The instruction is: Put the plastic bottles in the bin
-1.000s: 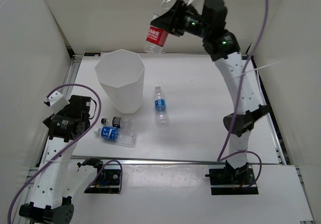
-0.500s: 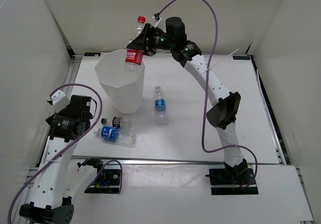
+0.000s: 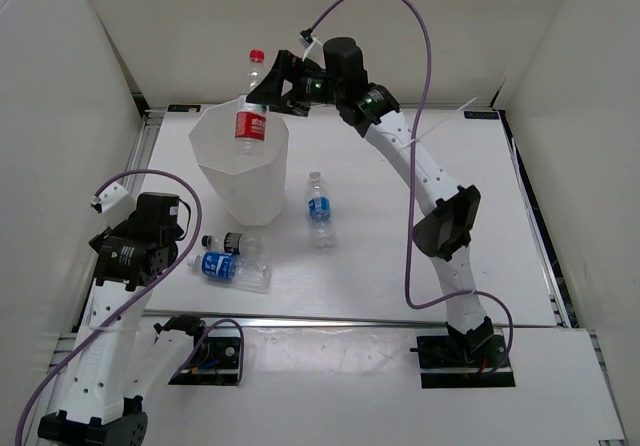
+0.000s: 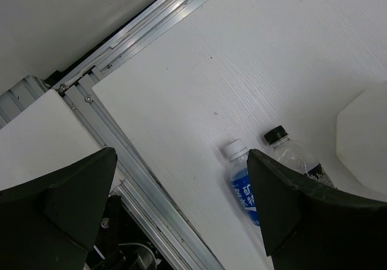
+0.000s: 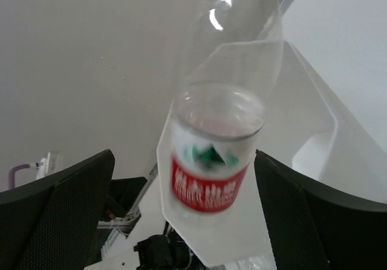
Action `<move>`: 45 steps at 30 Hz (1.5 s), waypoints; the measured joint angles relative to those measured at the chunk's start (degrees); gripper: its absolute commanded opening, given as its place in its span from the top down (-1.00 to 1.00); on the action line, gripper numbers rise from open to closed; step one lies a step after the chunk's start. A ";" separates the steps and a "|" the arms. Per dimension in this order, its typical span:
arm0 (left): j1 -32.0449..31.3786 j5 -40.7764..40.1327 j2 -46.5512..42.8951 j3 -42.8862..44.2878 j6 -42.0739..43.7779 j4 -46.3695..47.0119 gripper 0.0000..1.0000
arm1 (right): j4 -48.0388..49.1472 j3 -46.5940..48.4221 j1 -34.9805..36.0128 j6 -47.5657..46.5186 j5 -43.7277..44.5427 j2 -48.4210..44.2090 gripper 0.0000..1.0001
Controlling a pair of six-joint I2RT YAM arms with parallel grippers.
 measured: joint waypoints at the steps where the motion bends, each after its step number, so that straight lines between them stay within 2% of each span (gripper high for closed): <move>1: 0.00 0.00 0.00 0.00 -0.04 0.00 -1.00 | -1.09 -0.70 0.00 -1.20 0.76 -0.85 -1.00; 7: 0.04 -0.04 -0.57 0.00 -0.59 -0.04 -1.00 | -8.61 -5.25 0.00 -10.23 10.51 -10.45 -1.00; 10: 0.04 -0.15 -1.66 0.00 -0.94 -0.04 -1.00 | -9.88 -14.97 -0.26 -13.99 19.96 -20.63 -1.00; 13: 0.33 -0.20 -2.91 -0.02 -1.16 -0.04 -1.00 | -10.62 -21.73 -2.71 -15.37 22.67 -26.93 -1.00; 16: 0.48 -0.48 -3.67 -0.28 -1.33 -0.04 -1.00 | -11.02 -30.49 -6.12 -14.71 24.04 -29.27 -0.97; 20: 0.48 -0.63 -3.91 -0.61 -1.40 -0.22 -1.00 | -11.30 -44.22 -8.02 -14.29 21.59 -24.98 -0.97; 27: 0.48 -0.61 -4.57 -0.68 -1.53 -0.24 -1.00 | -12.28 -52.41 -6.58 -14.91 15.56 -12.46 -0.97; 41: 0.48 1.57 -5.60 -1.86 -4.48 -1.75 -1.00 | -10.58 -47.12 -3.37 -15.32 13.11 -6.80 -0.95; 45: 0.48 1.57 -5.62 -1.86 -5.46 -2.23 -1.00 | -12.72 -41.94 -3.39 -14.84 13.07 -1.03 -0.69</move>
